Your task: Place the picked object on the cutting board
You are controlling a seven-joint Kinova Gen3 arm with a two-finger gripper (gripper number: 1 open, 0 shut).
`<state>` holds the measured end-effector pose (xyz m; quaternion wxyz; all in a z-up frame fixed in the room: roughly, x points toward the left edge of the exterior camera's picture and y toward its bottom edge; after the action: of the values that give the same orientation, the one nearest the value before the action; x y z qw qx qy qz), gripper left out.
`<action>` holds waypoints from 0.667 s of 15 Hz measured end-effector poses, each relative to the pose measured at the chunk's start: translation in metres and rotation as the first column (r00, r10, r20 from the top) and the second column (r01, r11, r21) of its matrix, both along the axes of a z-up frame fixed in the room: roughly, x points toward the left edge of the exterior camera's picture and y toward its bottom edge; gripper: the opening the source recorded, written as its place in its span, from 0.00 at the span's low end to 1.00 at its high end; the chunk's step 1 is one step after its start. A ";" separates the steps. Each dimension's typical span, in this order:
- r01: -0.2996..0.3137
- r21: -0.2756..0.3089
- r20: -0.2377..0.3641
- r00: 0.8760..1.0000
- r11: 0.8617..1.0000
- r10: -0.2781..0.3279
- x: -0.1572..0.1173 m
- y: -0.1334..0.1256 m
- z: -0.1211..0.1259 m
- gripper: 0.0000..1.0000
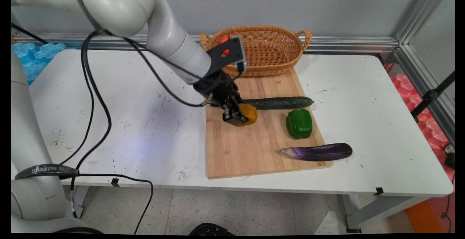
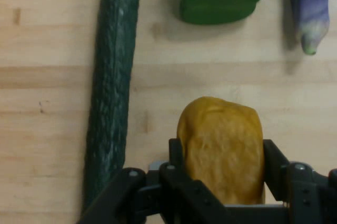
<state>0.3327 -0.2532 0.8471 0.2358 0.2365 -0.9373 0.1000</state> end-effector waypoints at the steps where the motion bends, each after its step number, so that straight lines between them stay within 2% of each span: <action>1: 0.005 -0.004 0.003 1.000 1.000 -0.005 0.001 0.003 -0.007 0.00; 10: 0.015 -0.034 0.002 1.000 0.999 -0.015 0.003 0.015 -0.048 0.00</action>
<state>0.3362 -0.2385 0.7991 0.2396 0.2255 -0.9373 0.1147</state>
